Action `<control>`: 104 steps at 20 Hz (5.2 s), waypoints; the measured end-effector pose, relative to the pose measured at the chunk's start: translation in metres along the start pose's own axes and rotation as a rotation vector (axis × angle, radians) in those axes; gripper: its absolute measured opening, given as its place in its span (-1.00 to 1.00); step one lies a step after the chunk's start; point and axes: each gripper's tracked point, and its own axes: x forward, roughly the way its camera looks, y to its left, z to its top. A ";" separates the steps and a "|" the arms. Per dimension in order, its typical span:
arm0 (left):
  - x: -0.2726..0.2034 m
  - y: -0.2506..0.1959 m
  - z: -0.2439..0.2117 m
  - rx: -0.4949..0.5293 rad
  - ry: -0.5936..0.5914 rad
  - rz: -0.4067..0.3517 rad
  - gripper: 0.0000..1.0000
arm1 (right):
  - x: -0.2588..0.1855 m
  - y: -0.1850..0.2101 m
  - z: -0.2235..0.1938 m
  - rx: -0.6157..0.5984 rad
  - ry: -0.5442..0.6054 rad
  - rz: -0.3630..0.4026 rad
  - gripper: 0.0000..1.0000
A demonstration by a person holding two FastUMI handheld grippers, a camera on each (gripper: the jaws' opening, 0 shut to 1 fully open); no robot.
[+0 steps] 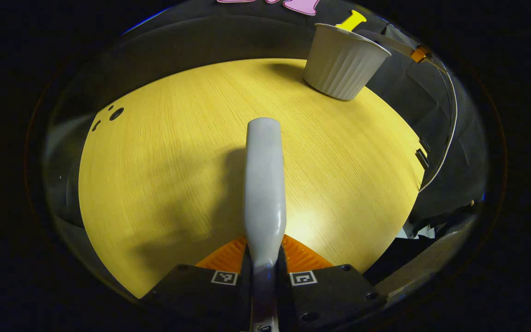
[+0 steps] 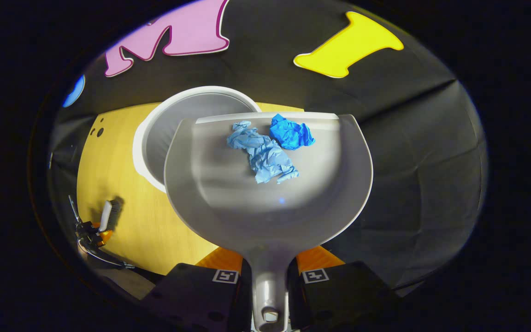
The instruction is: Pick up the small broom and dustpan from the desktop, sweep the trash into the dustpan with the broom, and then empty the trash into the garbage bin.
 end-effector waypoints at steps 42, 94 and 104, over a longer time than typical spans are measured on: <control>-0.020 0.012 0.000 -0.093 -0.015 0.088 -0.53 | -0.087 0.019 -0.071 -0.111 -0.307 0.180 -0.34; -0.025 0.032 0.016 -0.191 -0.015 0.292 -0.14 | 0.105 0.309 -0.250 -0.115 -0.061 0.419 -0.14; -0.091 0.016 0.055 -0.214 -0.204 0.284 -0.08 | 0.010 0.290 -0.214 -0.060 -0.278 0.467 0.01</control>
